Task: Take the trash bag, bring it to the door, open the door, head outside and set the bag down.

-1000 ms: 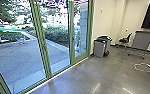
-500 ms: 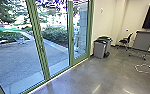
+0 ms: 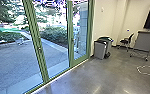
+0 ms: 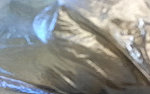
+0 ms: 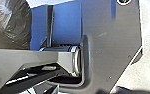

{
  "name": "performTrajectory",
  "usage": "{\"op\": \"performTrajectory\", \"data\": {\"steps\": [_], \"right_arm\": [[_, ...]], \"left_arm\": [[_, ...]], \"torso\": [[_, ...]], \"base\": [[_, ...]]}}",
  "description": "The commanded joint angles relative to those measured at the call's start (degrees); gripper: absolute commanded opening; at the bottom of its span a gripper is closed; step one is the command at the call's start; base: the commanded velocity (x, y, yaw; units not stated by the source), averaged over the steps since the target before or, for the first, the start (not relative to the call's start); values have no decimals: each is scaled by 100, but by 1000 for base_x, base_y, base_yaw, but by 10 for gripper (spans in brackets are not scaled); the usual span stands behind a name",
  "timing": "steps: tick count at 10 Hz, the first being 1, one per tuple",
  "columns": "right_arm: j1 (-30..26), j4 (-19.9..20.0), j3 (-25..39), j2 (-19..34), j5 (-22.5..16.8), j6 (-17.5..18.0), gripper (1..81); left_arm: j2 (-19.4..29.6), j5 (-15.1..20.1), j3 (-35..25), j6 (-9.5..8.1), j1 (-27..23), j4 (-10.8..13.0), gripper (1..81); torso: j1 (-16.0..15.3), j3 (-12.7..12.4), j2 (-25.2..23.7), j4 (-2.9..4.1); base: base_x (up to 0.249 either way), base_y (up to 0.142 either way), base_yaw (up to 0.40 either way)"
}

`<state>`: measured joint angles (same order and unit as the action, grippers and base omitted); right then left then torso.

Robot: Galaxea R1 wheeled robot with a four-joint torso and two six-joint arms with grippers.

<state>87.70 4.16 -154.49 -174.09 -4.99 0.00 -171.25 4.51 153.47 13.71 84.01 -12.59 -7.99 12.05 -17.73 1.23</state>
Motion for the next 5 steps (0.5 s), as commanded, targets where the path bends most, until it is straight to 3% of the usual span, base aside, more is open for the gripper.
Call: {"op": "performTrajectory", "data": {"steps": [1,5], "right_arm": [[-248,-12,25,-14,-363,-18,811],[-257,-3,25,-23,-319,0,811]], "left_arm": [[29,358,-10,52,-301,46,10],[47,358,-10,52,-301,55,10]], "torso": [[0,0,0,0],[0,0,0,0]], "base": [[163,0,0],[164,0,0]]}}
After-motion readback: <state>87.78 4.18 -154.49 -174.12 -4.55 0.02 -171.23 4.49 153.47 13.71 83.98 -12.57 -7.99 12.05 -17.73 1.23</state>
